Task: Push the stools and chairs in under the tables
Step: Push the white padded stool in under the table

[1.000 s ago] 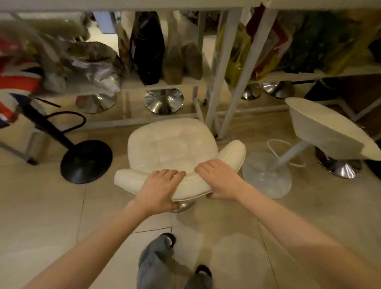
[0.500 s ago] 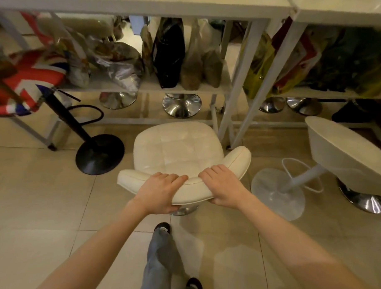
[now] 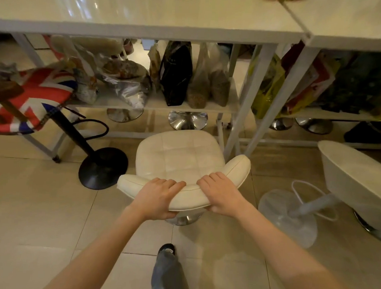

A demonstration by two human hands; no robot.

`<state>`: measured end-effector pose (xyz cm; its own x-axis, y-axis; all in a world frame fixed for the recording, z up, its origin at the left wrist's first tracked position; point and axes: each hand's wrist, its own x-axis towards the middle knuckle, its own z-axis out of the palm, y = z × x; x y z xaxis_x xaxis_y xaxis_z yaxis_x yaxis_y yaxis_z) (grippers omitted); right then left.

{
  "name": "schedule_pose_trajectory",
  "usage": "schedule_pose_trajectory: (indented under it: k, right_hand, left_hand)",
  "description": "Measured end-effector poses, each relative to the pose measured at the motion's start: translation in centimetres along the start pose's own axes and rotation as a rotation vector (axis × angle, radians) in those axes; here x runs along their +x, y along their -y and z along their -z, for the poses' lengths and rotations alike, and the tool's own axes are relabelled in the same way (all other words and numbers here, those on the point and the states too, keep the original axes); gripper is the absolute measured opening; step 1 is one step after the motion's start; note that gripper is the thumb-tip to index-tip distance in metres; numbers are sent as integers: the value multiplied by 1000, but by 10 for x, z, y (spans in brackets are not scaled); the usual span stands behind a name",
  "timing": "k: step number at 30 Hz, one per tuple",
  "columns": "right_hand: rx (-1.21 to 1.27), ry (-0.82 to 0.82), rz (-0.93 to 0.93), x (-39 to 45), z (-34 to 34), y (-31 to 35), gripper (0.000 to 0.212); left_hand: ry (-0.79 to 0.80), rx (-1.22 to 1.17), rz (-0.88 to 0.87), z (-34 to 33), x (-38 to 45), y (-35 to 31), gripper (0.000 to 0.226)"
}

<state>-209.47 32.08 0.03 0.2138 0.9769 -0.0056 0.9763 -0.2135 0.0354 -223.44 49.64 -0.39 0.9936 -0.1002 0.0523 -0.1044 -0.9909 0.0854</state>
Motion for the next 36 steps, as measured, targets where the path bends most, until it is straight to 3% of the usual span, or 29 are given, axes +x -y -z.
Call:
schedule_pose_trajectory:
  k: [27,36]
  right_hand:
    - [50,-35,-61,144,-3,-82,61]
    - [64,4,-115,158,-4,-69,60]
  left_hand:
    - [-43,50,-44,2,105,140,75]
    - [-36,22,-89,4,101,163,71]
